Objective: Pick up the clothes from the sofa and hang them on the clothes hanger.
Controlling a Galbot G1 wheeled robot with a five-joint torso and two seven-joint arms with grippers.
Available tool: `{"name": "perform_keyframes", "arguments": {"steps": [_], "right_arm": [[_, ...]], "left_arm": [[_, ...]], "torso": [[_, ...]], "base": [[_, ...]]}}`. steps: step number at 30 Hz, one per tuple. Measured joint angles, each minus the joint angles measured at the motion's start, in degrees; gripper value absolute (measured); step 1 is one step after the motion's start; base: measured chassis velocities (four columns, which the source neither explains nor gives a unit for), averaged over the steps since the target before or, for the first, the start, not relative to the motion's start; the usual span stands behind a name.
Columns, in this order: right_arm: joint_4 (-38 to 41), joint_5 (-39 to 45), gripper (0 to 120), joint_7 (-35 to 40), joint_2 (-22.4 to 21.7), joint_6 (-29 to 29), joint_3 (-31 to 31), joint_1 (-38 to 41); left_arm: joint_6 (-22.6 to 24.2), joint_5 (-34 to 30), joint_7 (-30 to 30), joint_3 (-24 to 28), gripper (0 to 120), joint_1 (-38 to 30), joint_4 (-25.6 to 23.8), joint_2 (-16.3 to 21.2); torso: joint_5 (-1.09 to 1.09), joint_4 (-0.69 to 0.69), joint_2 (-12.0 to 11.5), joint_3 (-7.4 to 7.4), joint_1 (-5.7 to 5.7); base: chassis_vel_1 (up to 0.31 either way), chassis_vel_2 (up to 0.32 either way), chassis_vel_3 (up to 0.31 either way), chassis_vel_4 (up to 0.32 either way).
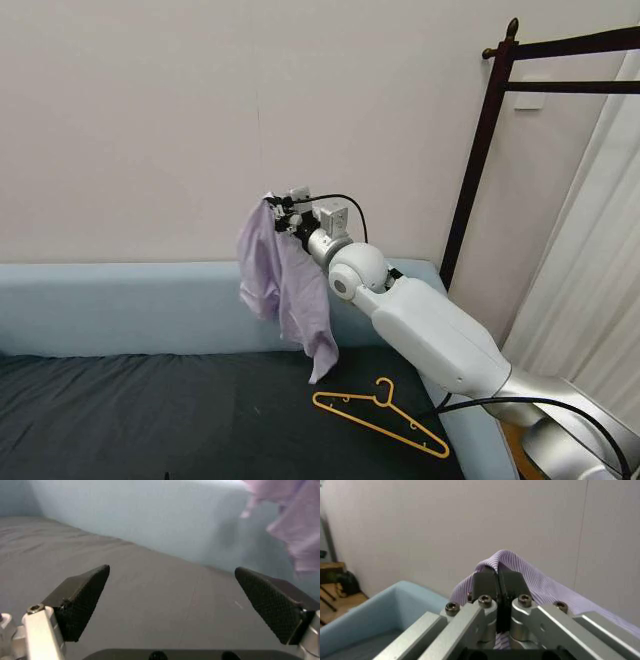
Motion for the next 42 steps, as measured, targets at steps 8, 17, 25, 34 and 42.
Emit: {"name": "perform_keyframes", "arguments": {"steps": [8,17,25,34,42], "right_arm": [[-1.7,-7.5,0,-10.9,-12.5,7.0,2.2,-26.5],[-17.6,-24.3,0,-14.5,-8.4,14.7,9.1,-39.2],[-16.4,-25.6,0,-14.3,-10.8,15.3,9.9,-36.0],[-8.0,-20.5,0,-13.0,-11.5,13.7,8.4,-29.1],[-5.0,-15.3,0,-16.4,-11.3,13.8,8.5,-29.0]], "left_arm": [[0.7,1.0,0.1,1.0,99,-0.9,1.1,-0.2],[1.6,1.8,0.1,1.7,99,-1.4,1.6,0.1],[0.7,1.1,0.1,1.6,99,-0.9,2.2,0.7],[0.2,1.0,0.1,1.5,99,-0.6,2.0,0.7],[-0.1,1.4,0.1,1.9,99,-0.5,2.3,-0.2]], "torso": [[0.06,-0.1,0.0,0.02,0.0],[0.02,-0.02,0.0,0.01,0.0],[0.01,-0.02,0.0,0.01,-0.01],[0.0,-0.02,0.0,0.01,0.0],[-0.01,0.0,0.0,0.0,-0.01]], "base": [[0.0,0.0,0.0,0.0],[0.0,0.0,0.0,0.0],[0.0,0.0,0.0,0.0],[0.0,0.0,0.0,0.0],[0.0,0.0,0.0,0.0]]}}
